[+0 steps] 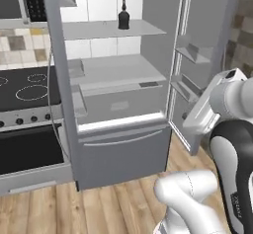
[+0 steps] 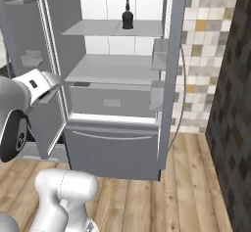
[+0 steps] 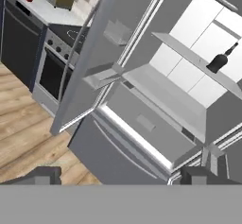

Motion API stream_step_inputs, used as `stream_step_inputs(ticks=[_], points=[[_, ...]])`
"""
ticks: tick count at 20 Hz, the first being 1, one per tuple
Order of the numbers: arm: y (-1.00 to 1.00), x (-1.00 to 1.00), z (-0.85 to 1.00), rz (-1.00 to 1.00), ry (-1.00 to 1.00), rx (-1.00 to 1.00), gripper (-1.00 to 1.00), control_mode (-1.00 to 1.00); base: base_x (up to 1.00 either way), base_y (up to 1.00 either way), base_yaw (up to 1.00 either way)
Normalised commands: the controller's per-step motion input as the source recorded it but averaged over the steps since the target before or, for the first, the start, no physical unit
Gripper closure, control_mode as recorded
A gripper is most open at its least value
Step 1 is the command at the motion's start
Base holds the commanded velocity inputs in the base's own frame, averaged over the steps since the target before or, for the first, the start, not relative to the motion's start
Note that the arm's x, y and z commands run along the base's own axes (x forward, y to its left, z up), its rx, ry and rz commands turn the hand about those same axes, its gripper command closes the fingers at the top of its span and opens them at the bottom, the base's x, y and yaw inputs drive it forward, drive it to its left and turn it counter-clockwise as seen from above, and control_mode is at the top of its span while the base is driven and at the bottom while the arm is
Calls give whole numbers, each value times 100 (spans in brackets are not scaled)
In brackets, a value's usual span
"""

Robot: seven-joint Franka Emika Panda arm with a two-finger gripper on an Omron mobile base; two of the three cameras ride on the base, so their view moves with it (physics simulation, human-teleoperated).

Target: Place the liquor and beer on the top shelf of the fridge to keep them out of children's reach, and place the bell pepper on lower shelves for easy access.

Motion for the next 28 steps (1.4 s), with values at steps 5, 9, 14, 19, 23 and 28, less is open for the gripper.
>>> stream_step_inputs(ticks=[5,9,14,19,23,28], points=[[0,0,0,0,0,0,-100,100,-43,49,38],[0,0,0,0,0,0,-100,100,-8,85,54],[0,0,0,0,0,0,-100,100,10,100,53],[0,0,0,0,0,0,-100,100,65,99,35],[0,0,0,0,0,0,-100,100,87,80,12],[0,0,0,0,0,0,-100,100,94,57,-1]])
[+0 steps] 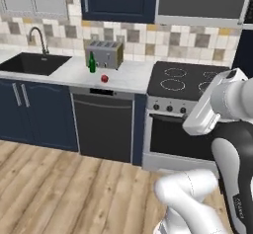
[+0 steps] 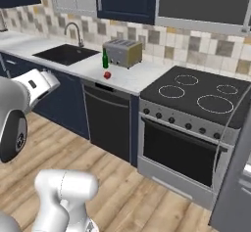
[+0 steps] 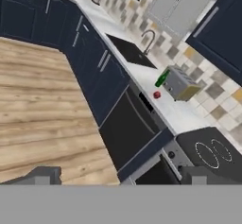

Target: Place the liquor and beer on the top shelf of the fridge to keep them out of children's reach, and place the bell pepper on lower shelves for easy access.

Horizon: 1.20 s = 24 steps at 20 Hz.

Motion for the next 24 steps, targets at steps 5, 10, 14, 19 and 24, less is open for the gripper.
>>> stream_step_inputs(ticks=[5,10,14,19,24], points=[[0,0,0,0,0,0,-100,100,100,61,-12],[0,0,0,0,0,0,-100,100,100,61,-23],[0,0,0,0,0,0,-100,100,98,52,-27],[0,0,0,0,0,0,-100,100,79,32,-36],[0,0,0,0,0,0,-100,100,61,27,-44]])
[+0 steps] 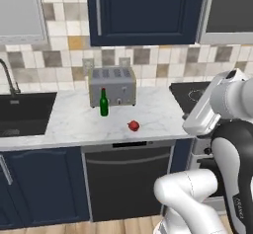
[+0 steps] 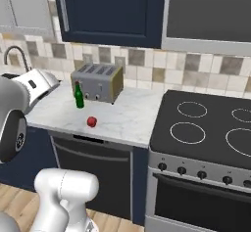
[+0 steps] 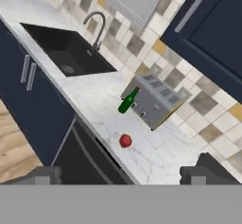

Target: Place the liquor and beer on the top shelf of the fridge to keep them out of children's reach, and place the bell pepper on lower shelves for easy access.

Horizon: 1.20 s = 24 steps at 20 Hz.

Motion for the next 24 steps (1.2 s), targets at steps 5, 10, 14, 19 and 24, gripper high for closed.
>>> stream_step_inputs(ticks=[5,10,14,19,24], points=[[0,0,0,0,0,0,-100,100,46,37,-43],[0,0,0,0,0,0,-100,100,17,58,-36],[0,0,0,0,0,0,-100,100,2,69,-30],[0,0,0,0,0,0,-100,100,0,76,-22],[0,0,0,0,0,0,-100,100,2,72,-21]])
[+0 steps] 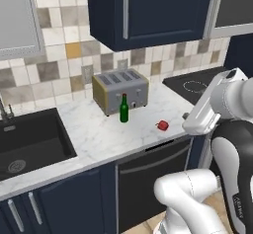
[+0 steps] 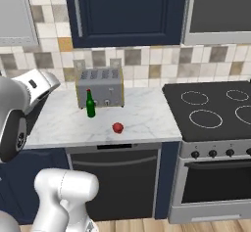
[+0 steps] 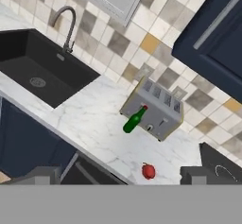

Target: Place the liquor and beer on the top shelf of the fridge to keep them out of children's reach, and place the bell pepper on lower shelves for easy access.

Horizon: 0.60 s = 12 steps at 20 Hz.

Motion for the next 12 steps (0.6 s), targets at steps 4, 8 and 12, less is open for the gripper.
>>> stream_step_inputs(ticks=[4,8,12], points=[[0,0,0,0,0,0,-100,100,27,49,-19],[0,0,0,0,0,0,-100,100,41,35,-19],[0,0,0,0,0,0,-100,100,42,31,-18]])
